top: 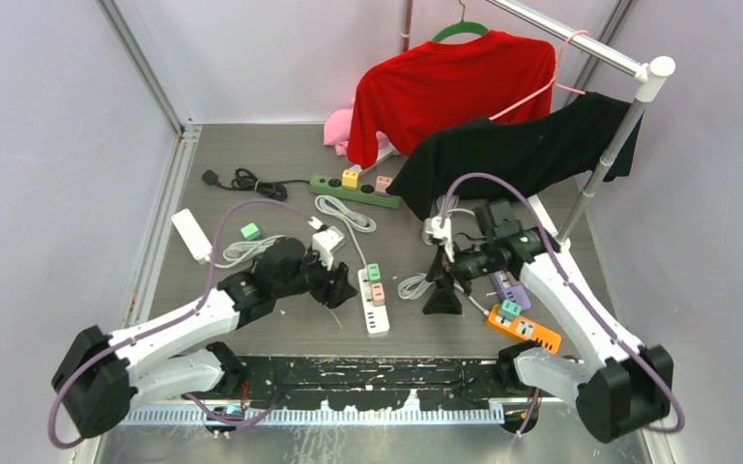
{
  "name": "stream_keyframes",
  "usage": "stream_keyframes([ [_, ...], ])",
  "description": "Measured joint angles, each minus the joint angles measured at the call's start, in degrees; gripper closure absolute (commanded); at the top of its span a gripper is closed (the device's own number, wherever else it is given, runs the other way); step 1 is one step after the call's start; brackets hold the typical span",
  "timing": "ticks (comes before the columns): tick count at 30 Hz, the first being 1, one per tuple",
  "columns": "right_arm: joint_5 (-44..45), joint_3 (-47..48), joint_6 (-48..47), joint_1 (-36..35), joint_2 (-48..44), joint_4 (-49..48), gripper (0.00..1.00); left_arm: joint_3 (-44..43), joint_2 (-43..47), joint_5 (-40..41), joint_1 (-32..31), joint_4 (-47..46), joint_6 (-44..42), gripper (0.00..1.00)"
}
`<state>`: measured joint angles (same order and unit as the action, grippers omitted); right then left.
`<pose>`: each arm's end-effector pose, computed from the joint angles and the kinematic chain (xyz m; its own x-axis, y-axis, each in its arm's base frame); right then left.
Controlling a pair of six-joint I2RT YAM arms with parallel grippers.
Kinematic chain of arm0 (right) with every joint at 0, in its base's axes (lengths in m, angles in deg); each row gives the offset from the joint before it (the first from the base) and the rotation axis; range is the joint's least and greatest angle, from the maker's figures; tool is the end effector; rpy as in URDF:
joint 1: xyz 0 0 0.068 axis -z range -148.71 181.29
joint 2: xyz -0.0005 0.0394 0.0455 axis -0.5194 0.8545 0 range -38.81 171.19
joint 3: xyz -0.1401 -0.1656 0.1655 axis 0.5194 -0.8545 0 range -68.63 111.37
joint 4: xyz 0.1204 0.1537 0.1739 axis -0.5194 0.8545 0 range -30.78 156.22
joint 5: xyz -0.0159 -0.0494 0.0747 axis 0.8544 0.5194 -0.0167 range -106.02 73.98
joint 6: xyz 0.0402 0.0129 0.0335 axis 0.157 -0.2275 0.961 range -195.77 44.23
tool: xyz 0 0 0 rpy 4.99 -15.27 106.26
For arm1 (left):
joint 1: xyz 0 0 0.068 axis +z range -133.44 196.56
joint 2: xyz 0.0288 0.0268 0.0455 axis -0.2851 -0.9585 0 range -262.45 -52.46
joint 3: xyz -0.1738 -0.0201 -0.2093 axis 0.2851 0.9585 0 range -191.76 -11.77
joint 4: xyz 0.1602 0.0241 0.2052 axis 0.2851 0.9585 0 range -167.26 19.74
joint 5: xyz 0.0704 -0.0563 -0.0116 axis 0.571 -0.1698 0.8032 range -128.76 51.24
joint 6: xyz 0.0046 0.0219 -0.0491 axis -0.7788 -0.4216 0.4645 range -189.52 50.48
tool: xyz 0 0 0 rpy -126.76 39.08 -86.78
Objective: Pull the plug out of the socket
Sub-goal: Move the socket to the center of the board.
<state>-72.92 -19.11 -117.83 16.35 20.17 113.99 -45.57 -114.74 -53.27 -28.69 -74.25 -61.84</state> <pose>0.1625 0.0742 0.2745 -0.3159 -0.4629 -0.8282 -0.9487 0.1665 0.2688 0.1581 -0.1722 0.2263 -0.4764 0.2967 -0.8277 0.7812 0.5748 -0.2436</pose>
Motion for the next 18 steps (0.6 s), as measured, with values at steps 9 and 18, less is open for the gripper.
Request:
stream_keyframes([
  [9, 10.32, 3.08, 21.33, -13.86, 16.72, -15.98, 0.10, 13.09, 7.32, 5.51, 0.02, -5.18, 27.10, 0.74],
  [18, 26.82, 3.63, 45.90, -21.24, 23.89, -31.34, 0.09, 16.06, -0.79, 5.05, -1.18, -13.92, 38.97, 0.75],
])
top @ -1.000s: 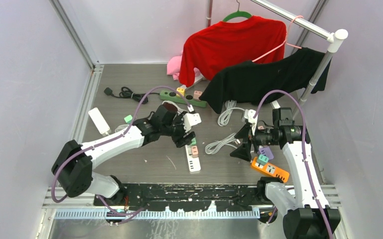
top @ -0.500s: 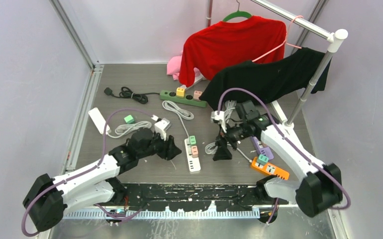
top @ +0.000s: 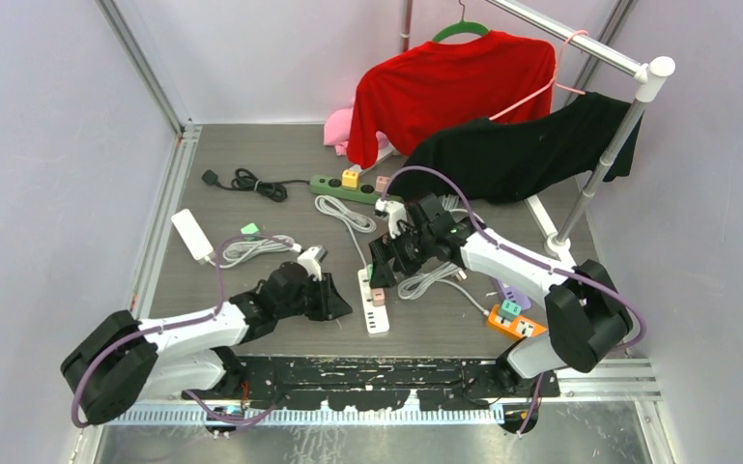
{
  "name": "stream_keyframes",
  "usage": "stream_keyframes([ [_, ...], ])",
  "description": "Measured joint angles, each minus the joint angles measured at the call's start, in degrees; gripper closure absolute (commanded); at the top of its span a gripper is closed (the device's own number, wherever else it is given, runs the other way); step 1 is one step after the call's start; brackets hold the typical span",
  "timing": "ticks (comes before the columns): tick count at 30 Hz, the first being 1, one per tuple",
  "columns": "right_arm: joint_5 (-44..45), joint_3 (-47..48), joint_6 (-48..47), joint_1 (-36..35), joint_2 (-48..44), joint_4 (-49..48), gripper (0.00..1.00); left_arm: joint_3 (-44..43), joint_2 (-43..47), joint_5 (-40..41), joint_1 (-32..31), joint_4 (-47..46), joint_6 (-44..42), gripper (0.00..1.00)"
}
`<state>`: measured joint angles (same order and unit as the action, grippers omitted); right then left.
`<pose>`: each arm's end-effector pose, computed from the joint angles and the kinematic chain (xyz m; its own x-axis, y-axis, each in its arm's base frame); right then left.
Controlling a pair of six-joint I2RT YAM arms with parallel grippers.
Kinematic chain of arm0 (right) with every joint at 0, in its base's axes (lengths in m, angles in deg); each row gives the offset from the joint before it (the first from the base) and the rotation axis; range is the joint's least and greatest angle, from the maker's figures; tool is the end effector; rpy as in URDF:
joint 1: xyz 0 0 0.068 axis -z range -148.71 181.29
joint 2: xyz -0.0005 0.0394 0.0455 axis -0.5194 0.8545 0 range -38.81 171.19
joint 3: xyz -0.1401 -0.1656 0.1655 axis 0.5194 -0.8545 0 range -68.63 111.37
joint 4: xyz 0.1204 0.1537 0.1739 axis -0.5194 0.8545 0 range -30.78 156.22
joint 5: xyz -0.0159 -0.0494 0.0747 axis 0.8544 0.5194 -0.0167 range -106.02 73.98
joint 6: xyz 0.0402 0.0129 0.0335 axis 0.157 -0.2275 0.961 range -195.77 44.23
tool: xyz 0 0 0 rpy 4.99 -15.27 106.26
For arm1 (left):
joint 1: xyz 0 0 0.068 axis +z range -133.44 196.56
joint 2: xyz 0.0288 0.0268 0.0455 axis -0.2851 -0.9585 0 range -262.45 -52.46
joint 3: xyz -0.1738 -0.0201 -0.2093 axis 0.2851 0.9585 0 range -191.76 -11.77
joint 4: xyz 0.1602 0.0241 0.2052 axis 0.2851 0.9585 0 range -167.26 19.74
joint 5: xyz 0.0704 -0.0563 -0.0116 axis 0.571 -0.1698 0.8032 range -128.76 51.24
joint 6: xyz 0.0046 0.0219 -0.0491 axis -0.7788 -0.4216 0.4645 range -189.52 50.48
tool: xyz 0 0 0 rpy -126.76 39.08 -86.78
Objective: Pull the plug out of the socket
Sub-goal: Move the socket to the center of the board.
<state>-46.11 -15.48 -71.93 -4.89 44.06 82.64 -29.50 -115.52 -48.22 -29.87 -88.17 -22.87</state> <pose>0.2257 0.1872 0.2223 -0.6948 -0.4363 -0.5718 -0.7086 0.5512 0.4405 0.1372 -0.1528 0.1550 -0.8550 -0.1419 -0.4988 0.2714 0.6971 -0.6636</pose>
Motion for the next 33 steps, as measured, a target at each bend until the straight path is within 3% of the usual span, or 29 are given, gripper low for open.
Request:
stream_keyframes([
  [4, 4.50, 0.09, 5.55, -2.03, 1.77, -3.41, 0.11, 0.31, -3.63, 0.87, -2.14, -3.69, 2.40, 0.75],
  [10, 7.78, 0.11, 8.02, -5.09, 4.28, -4.35, 0.22, 0.20, -11.50, 2.32, -6.62, -10.93, 4.26, 0.74],
  [16, 10.49, 0.11, 7.67, -5.42, 5.01, -4.55, 0.40, -1.42, -19.45, 2.75, -9.55, -19.39, 5.77, 0.71],
  [23, 13.33, 0.11, 4.31, -4.68, 5.05, -4.07, 0.64, -3.26, -22.27, 4.07, -12.96, -22.40, 5.25, 0.65],
  [28, 11.13, 0.76, -0.92, -2.12, 4.11, -1.51, 0.70, -1.97, -18.32, 5.42, -13.53, -22.73, 3.30, 0.62],
  [33, 7.43, 1.31, -8.31, -0.81, 3.98, 1.33, 0.74, 1.84, -1.42, 7.87, -13.55, -17.07, -1.20, 0.59],
])
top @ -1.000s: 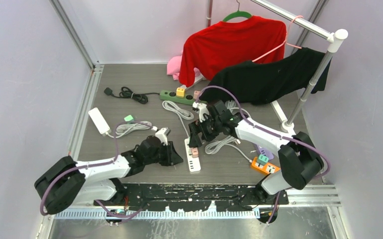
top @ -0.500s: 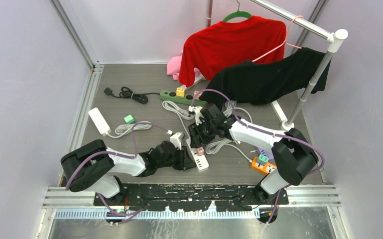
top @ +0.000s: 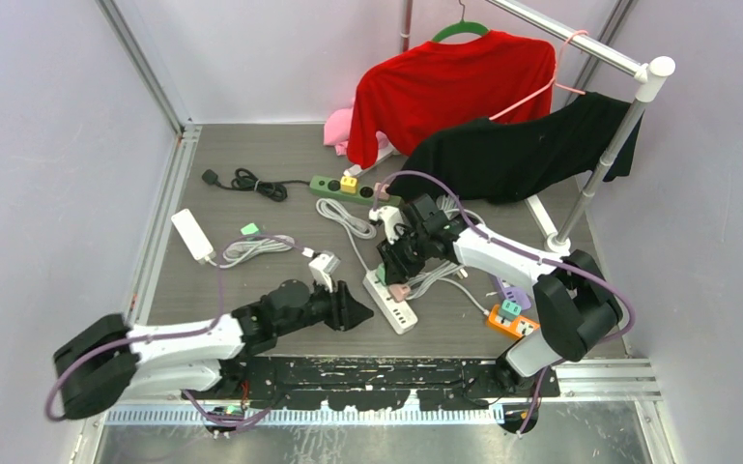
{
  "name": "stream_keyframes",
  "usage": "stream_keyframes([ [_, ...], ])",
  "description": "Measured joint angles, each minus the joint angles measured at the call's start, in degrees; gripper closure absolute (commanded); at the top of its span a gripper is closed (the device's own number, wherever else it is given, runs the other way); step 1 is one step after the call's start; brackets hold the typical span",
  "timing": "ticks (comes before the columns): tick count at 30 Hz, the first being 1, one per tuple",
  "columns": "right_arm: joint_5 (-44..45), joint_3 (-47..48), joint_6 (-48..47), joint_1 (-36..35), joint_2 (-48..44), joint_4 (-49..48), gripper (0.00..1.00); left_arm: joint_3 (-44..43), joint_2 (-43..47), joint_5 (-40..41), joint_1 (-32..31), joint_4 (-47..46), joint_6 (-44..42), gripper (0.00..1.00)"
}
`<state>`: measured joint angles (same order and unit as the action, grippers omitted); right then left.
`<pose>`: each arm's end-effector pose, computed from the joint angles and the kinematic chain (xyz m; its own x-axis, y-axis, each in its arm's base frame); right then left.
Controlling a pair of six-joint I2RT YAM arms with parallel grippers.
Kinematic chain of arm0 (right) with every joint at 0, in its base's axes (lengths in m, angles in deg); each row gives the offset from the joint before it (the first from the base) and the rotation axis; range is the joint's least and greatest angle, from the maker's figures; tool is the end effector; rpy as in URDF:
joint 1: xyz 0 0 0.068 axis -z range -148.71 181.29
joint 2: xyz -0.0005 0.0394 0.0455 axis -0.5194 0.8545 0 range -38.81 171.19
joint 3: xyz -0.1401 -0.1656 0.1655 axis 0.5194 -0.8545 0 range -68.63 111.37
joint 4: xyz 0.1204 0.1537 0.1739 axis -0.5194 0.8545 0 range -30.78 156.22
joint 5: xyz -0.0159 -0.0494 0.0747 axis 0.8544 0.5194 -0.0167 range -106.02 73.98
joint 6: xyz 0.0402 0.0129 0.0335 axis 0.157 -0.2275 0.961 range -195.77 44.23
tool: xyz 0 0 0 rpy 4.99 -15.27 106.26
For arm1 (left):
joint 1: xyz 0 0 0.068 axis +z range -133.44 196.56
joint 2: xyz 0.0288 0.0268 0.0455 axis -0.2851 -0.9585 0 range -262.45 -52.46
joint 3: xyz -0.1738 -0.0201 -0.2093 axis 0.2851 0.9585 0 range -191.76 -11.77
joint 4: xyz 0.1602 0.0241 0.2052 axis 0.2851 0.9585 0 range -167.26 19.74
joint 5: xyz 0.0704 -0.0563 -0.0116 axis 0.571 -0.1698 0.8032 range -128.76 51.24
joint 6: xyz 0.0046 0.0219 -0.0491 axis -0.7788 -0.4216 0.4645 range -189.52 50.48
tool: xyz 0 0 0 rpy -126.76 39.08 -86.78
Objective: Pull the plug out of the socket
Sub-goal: Move the socket to the center of the board.
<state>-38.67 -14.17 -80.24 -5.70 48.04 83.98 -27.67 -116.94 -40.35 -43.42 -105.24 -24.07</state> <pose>0.2334 0.1930 0.2068 -0.6126 -0.5515 -0.5661 -0.7723 0.5701 0.2803 0.1071 -0.1874 0.1690 -0.7495 -0.1268 -0.6497 0.4908 0.5522 -0.6739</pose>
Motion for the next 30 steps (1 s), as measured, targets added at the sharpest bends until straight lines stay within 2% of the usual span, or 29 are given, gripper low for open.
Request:
stream_keyframes([
  [3, -2.49, 0.52, -4.35, -0.20, 0.02, 3.17, 0.73, 0.42, 10.08, 1.38, 0.00, 5.35, -2.86, 0.57],
  [7, -4.55, 0.90, -9.03, -1.20, 0.02, 6.05, 0.65, 1.73, 22.64, 2.82, 0.00, 11.69, -6.21, 0.57],
  [12, -5.27, 1.27, -14.88, -5.18, 0.00, 8.24, 0.56, 4.55, 29.70, 3.26, 0.00, 16.26, -8.57, 0.56],
  [19, -5.25, 1.01, -21.53, -9.55, -0.02, 12.55, 0.30, 4.98, 26.73, 1.68, 0.00, 17.53, -12.20, 0.55],
  [23, -4.59, 0.37, -24.39, -9.31, -1.68, 14.80, 0.27, 4.94, 22.93, -0.52, 0.00, 16.20, -15.26, 0.53],
  [28, -5.79, 0.28, -27.87, -7.10, -6.25, 17.53, 0.26, 4.63, 19.74, -3.32, 0.00, 13.05, -20.92, 0.39],
  [30, -7.15, 0.28, -29.40, -5.44, -8.13, 18.82, 0.26, 4.55, 19.26, -3.91, 0.00, 11.91, -23.78, 0.31],
])
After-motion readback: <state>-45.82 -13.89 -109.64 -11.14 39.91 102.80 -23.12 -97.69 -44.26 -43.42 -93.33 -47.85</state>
